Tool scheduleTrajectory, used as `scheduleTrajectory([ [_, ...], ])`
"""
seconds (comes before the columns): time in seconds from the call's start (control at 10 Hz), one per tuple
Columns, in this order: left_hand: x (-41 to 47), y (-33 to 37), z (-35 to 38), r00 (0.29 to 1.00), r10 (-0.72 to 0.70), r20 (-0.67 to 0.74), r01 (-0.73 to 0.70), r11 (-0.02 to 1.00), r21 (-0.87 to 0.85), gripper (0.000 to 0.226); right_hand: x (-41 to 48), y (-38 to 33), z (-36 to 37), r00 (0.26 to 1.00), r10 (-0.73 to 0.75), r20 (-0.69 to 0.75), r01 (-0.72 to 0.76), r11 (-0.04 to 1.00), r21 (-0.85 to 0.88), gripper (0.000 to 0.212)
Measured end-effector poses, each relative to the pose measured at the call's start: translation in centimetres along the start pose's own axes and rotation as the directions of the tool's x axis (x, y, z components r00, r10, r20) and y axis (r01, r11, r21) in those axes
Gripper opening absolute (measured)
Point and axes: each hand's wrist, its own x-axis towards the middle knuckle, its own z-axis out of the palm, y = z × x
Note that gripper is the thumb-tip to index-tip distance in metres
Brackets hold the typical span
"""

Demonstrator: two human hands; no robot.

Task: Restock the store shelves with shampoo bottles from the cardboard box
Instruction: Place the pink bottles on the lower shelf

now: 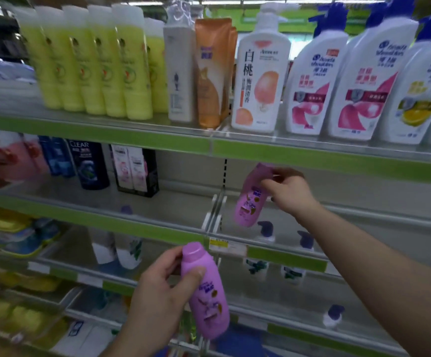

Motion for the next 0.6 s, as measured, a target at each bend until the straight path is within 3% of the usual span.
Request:
scheduleTrajectory([
  [0.1,1.0,0.9,-1.6,0.999,0.008,-0.045,-0.010,0.999,-0.042,0.033,3.0,-1.0,2.2,0.998,0.061,0.002,-0.058,0.956,-0.288,0.027],
  [0.2,2.0,1.7,-2.9,0.997,0.023,-0.071,-0.028,0.998,-0.063,0.046,5.5,-2.0,3.1,0.957,0.243,0.160,-0.124,0.838,-0.531,0.048],
  [0.3,2.7,2.3,-3.9,0.994,0.052,-0.091,-0.057,0.997,-0.058,0.046,7.2,-2.0,3.3,0.939,0.065,0.338,0.141,0.823,-0.551,0.037],
  [0.4,3.3,2.4,-4.4,0.992,0.064,-0.110,-0.073,0.994,-0.080,0.044,9.5,-0.9,5.3,0.894,0.298,0.334,-0.448,0.607,0.656,0.050],
  [0.5,3.7,2.4,-4.9,0.991,0.073,-0.117,-0.082,0.993,-0.081,0.044,11.0,-0.1,5.7,0.986,0.145,0.081,-0.153,0.983,0.103,0.044],
  [0.6,3.9,2.2,-5.2,0.988,0.080,-0.134,-0.089,0.994,-0.064,0.047,11.8,-0.2,7.0,0.959,0.131,0.253,-0.066,0.966,-0.250,0.037],
])
